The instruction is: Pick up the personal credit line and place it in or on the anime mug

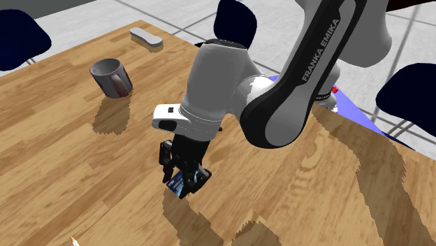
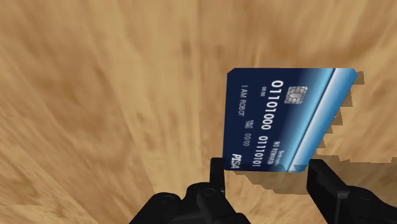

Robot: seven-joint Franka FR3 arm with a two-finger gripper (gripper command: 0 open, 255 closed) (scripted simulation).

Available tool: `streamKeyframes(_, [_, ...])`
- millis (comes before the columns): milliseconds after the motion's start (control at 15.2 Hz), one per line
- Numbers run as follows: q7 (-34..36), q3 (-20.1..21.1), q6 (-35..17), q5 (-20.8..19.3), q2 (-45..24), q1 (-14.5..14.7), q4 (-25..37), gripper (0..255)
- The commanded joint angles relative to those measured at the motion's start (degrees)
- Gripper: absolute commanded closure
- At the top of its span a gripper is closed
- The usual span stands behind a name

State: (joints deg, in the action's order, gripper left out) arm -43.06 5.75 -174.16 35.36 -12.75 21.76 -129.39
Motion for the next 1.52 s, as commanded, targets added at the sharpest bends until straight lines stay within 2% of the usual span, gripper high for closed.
streamKeyframes(0, [0.00,0.00,0.00,0.00,-0.01,0.00,-0.01,255])
streamKeyframes(396, [0.00,0.01,0.00,0.00,-0.02,0.00,0.00,255])
streamKeyframes(858, [6.66,-4.26,4.45,-6.82,4.31,2.96,-0.01,255])
streamKeyframes(1452, [13.41,-6.77,10.41,-14.09,9.09,4.20,1.25,255])
